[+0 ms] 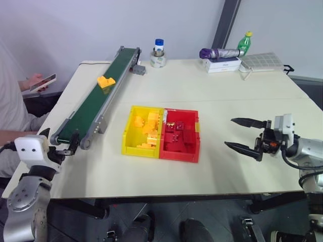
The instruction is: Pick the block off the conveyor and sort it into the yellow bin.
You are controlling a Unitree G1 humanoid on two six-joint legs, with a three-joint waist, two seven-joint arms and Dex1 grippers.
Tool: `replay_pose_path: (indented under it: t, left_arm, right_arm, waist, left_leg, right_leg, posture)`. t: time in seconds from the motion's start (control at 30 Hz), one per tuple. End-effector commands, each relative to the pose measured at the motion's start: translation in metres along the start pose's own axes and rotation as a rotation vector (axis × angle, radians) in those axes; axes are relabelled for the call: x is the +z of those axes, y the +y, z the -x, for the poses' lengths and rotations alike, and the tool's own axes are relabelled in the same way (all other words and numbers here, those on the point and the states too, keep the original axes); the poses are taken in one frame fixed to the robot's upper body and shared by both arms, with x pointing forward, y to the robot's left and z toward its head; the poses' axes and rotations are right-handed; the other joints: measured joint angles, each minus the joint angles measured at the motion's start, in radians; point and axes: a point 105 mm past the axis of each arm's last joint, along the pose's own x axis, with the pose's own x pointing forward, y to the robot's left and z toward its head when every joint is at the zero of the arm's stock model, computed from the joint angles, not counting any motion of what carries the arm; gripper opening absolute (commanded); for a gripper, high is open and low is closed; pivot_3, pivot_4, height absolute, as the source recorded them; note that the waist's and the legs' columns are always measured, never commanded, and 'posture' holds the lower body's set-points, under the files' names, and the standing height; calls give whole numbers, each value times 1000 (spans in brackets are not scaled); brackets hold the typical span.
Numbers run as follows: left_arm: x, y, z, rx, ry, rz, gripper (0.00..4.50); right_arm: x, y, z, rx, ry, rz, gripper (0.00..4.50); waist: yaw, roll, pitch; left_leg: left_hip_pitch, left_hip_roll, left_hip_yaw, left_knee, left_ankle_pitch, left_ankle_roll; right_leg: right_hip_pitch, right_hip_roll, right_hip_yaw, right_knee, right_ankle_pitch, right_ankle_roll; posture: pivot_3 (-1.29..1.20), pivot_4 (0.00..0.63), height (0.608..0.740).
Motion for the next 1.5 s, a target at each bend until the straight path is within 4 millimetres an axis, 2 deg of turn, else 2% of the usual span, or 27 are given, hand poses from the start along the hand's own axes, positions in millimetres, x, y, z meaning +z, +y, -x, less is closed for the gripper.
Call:
replay_pose_path:
  t: [0.03,0.27,0.4,0.57,0.77,1.0,1.23,1.5]
  left_arm:
    - [15,-2,-4,-9,-51,-13,4462]
    - [16,-1,-8,-23,-52,-19,4462]
    - [22,11,-17,-96,-58,-28,4462]
    - [35,40,-44,-211,-39,-97,4462]
    - [40,52,-69,-363,-24,-85,4462]
    - [32,62,-89,-418,-5,-69,4462]
    - [13,65,-91,-431,27,-59,4462]
    - [-1,46,-90,-543,58,4,4462]
  right_arm:
    - [11,-2,-1,1,-23,41,4500]
    - [10,-2,-1,-1,-20,41,4500]
    - [10,-1,-2,1,-19,42,4500]
    - [11,-2,-5,10,-22,44,4500]
    - [12,-1,-7,14,-24,47,4500]
    - [13,2,-4,2,-22,48,4500]
    - [13,4,-2,-10,-19,49,4500]
    - [15,3,-4,-8,-23,52,4500]
  waist:
    - [1,0,0]
    - [0,0,0]
    - [0,0,0]
    - [0,0,0]
    - [-1,0,0]
    - [-1,0,0]
    - [-5,0,0]
    - [-1,0,0]
  left_leg:
    - [0,0,0,0,0,0]
    - [0,0,0,0,0,0]
    - [0,0,0,0,0,0]
    - [1,0,-1,0,0,0]
    - [1,0,-1,-1,0,0]
    - [1,0,-1,-1,0,0]
    - [1,0,-1,-1,0,0]
    - [1,0,-1,0,0,0]
  right_leg:
    - [0,0,0,0,0,0]
    - [0,0,0,0,0,0]
    - [0,0,0,0,0,0]
    - [-1,0,-1,1,0,0]
    - [-4,0,0,0,0,0]
    - [-4,0,-1,0,0,0]
    - [-4,0,0,0,1,1]
    - [-3,0,-1,1,1,1]
  posture:
    - [0,150,740]
    - [0,150,740]
    - [0,150,740]
    - [0,150,740]
    - [0,150,740]
    - [0,150,740]
    - [0,150,740]
    - [0,150,740]
